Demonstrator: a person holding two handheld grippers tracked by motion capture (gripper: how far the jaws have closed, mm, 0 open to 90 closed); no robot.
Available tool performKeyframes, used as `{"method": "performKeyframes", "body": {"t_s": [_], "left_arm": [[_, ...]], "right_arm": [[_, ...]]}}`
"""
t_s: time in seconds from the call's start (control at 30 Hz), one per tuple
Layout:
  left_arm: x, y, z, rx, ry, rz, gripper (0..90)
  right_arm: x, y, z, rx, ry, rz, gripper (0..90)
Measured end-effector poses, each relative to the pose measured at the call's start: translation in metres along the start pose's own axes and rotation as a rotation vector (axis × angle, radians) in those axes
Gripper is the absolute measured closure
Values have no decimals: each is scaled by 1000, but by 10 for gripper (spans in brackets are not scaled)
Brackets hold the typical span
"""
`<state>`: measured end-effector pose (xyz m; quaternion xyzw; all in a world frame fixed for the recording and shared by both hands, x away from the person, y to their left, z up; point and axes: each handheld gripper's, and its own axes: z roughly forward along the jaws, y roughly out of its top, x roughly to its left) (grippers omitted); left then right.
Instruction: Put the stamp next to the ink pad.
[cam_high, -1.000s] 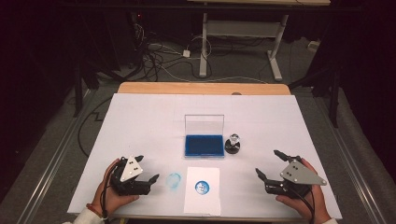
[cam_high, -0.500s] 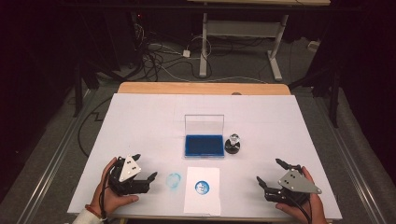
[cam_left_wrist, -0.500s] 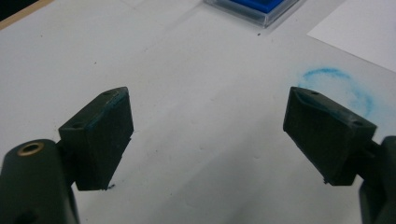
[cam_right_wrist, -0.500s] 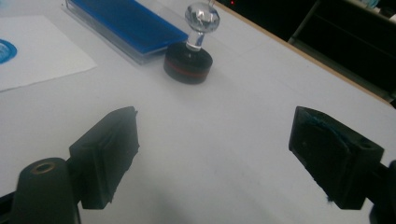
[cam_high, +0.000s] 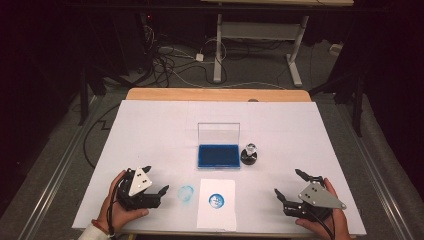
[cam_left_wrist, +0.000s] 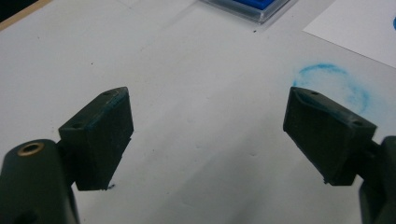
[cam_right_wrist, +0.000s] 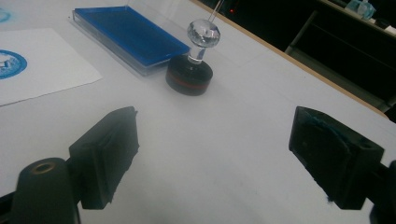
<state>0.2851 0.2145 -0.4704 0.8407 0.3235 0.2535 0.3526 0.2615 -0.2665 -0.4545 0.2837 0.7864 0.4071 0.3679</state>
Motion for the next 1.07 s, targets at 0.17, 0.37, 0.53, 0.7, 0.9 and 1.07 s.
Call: {"method": "performKeyframes", "body": {"t_s": [0.17, 0.37, 0.53, 0.7, 0.9, 1.07], "left_arm": [[-1, 0, 0, 3, -1, 6, 157], [0, 0, 0, 0, 6, 21, 157], [0, 0, 1, 5, 8, 20, 157], [0, 1, 3, 14, 13, 22, 157], [-1, 1, 5, 34, 7, 9, 157], [0, 1, 7, 41, -3, -15, 160]], "right_arm": [[0, 1, -1, -6, -3, -2, 161], [1, 1, -1, -8, -6, -2, 162], [0, 1, -1, -8, -11, -4, 163], [-5, 3, -1, -25, 27, 68, 167], [-6, 1, -1, -21, 13, 47, 167], [-5, 3, -1, -20, 11, 23, 167]]}}
